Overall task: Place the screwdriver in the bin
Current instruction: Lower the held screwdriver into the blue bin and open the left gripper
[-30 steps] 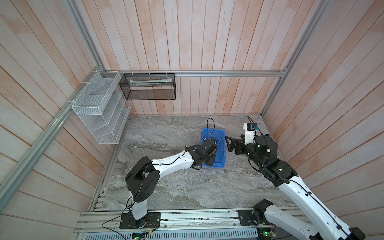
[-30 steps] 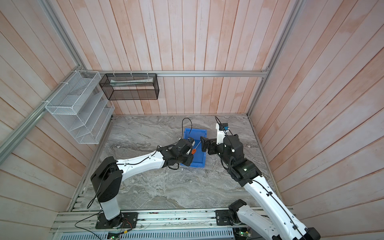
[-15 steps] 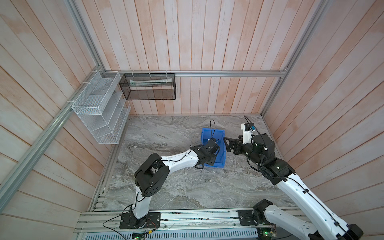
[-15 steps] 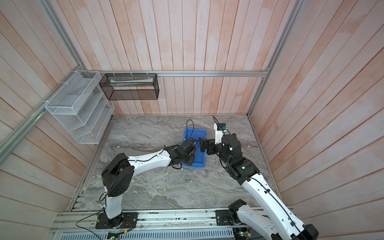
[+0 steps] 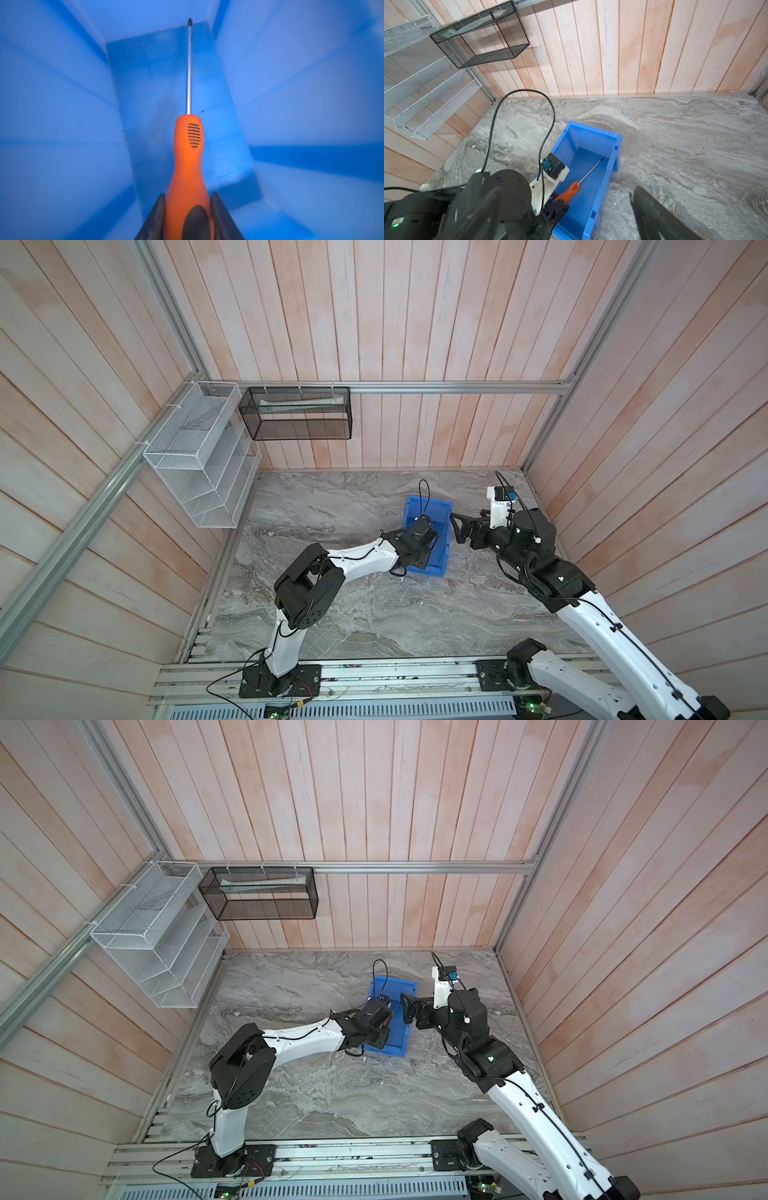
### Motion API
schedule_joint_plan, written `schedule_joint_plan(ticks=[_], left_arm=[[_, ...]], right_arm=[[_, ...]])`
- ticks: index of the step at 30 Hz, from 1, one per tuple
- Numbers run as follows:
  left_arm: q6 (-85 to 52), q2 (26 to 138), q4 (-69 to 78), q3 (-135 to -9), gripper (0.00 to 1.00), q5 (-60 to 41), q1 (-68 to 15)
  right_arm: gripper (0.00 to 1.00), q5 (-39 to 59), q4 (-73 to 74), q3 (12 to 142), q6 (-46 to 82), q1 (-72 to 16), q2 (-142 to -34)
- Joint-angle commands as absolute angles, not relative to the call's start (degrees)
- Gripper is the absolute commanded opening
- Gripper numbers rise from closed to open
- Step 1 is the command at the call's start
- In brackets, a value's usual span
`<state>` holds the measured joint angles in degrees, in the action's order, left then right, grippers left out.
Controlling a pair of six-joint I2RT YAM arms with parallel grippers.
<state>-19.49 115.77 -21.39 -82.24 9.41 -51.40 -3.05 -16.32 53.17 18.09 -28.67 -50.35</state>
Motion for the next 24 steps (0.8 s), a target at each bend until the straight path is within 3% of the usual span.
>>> schedule_joint_plan(ticks=[1, 7, 18, 24], left_arm=[[-17.85, 117.33, -19.85, -84.33, 0.32, 9.66, -50.37], [-15.35, 117.63, -20.02, -85.47, 0.33, 9.99, -49.66], [-14.13, 117.81, -21.04, -85.76, 0.46, 9.94, -49.66], [-13.06, 113.53, -19.82, -85.46, 0.65, 9.65, -49.79]], right_arm=[[0.98, -2.23, -15.1, 52.32, 18.68, -28.41, -49.83], [0.98, -2.2, -14.87, 51.64, 18.74, -28.41, -49.4], [0.98, -2.64, -14.69, 51.42, 18.63, -28.35, -48.86], [0.98, -2.56, -13.86, 51.08, 18.91, -28.26, -49.31]])
